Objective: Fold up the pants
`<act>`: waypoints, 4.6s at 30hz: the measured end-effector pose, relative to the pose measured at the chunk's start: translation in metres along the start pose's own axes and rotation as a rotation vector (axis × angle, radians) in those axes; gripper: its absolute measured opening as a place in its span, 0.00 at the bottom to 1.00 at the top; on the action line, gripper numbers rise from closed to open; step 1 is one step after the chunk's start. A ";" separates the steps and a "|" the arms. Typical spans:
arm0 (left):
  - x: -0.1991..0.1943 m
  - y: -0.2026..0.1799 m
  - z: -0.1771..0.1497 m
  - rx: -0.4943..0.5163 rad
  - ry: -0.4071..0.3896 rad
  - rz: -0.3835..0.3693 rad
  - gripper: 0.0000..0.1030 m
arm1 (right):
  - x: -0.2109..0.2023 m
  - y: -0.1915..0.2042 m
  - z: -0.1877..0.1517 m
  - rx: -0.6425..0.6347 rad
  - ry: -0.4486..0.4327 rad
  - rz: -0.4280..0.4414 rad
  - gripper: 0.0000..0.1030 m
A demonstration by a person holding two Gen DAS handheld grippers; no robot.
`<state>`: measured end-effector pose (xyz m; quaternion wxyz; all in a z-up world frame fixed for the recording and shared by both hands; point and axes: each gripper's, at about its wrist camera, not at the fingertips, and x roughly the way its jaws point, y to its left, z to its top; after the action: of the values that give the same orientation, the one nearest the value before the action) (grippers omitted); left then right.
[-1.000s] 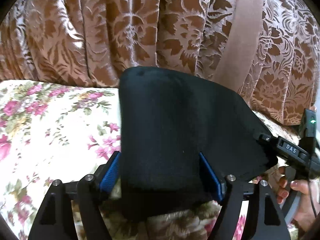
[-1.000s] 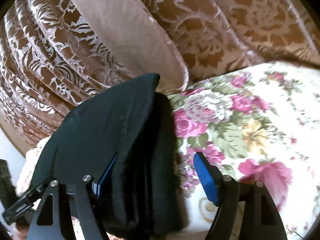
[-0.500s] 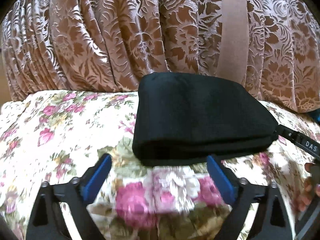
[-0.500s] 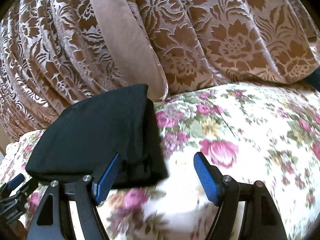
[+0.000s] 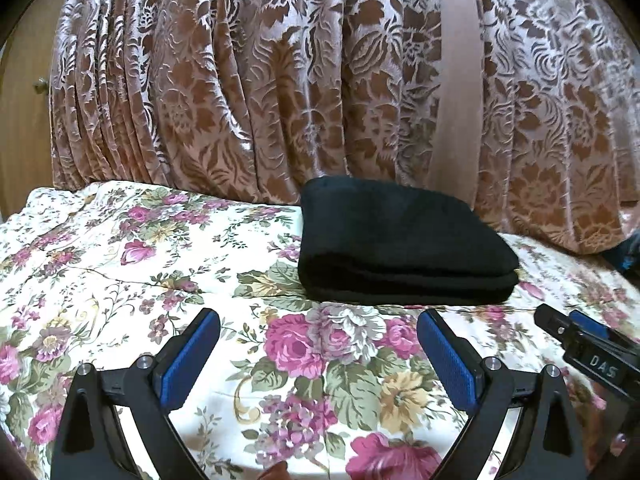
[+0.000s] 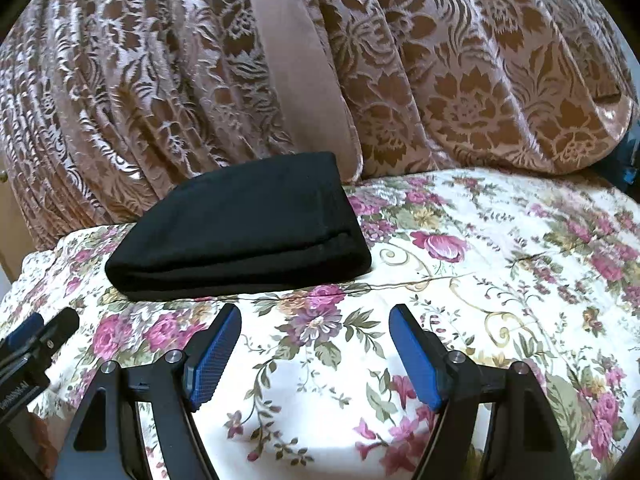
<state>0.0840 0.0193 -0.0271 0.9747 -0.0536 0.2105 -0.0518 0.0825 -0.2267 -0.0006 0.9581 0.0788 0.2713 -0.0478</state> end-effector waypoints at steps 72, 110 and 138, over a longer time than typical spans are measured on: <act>0.001 0.001 -0.021 0.029 0.073 0.089 0.87 | -0.012 0.017 -0.020 -0.073 -0.025 -0.014 0.76; 0.003 0.003 -0.022 0.026 0.090 0.095 0.87 | -0.010 0.018 -0.021 -0.083 -0.020 -0.015 0.76; 0.007 0.004 -0.024 0.023 0.116 0.090 0.87 | -0.009 0.018 -0.022 -0.080 -0.013 -0.014 0.76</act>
<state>0.0807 0.0202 -0.0519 0.9628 -0.0295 0.2682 -0.0132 0.0664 -0.2047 -0.0122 0.9618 0.0384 0.2674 -0.0443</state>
